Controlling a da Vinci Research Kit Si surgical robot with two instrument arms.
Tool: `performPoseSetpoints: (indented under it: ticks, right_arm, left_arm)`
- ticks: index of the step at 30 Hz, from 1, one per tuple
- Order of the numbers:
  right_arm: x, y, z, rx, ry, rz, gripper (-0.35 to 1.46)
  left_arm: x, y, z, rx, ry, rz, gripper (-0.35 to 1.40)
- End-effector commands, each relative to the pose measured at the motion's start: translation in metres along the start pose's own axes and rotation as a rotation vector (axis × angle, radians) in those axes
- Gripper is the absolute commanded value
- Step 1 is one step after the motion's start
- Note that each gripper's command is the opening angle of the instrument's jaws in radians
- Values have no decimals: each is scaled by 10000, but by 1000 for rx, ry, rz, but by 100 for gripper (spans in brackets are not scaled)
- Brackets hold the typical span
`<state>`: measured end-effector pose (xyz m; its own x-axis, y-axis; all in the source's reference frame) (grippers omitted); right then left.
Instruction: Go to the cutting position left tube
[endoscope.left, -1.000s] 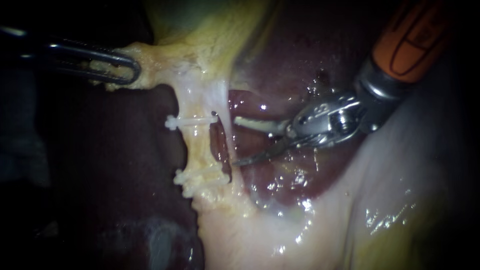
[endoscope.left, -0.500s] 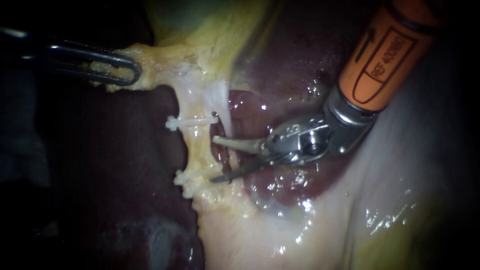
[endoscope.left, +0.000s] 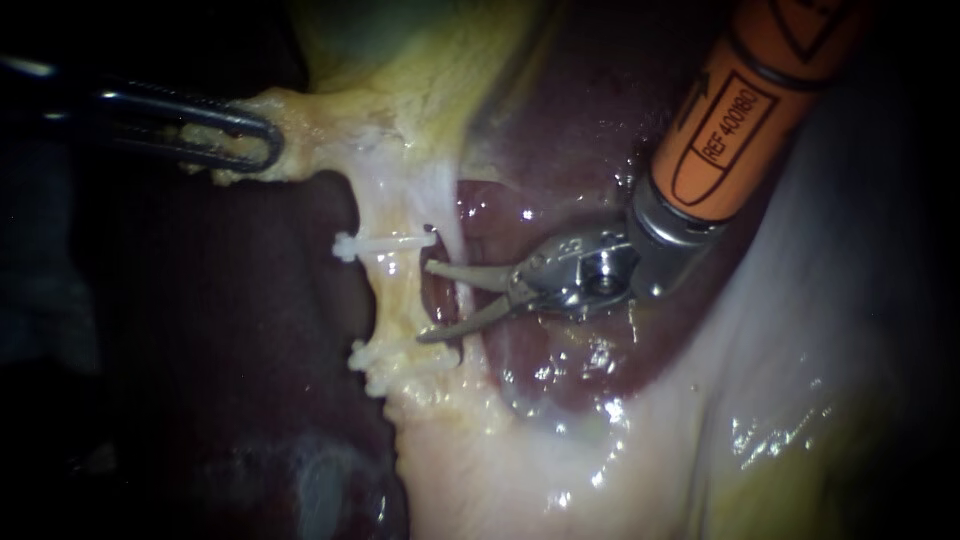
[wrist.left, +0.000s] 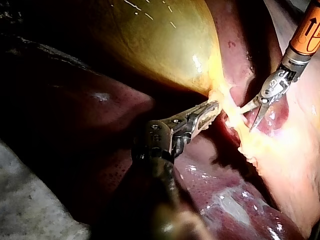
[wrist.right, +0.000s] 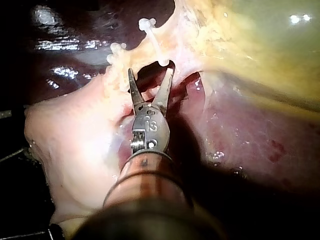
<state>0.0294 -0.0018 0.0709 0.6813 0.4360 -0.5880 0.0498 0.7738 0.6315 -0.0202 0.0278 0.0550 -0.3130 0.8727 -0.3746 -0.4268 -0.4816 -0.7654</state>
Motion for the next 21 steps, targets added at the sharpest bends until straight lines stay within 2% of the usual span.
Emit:
performPoseSetpoints:
  ticks: [1,4,9,13,21]
  right_arm:
    - [0,2,1,0,0,4,143]
    - [1,8,3,15,1,21,143]
    - [7,11,10,59,42,47,143]
    - [15,10,20,100,59,67,143]
    - [23,5,40,139,93,94,143]
  left_arm:
    - [0,0,0,0,0,0,-35]
    - [0,0,1,0,0,0,-35]
    - [-1,0,2,4,2,0,-35]
    - [-1,1,3,5,3,0,-35]
    - [-2,1,5,4,2,1,-35]
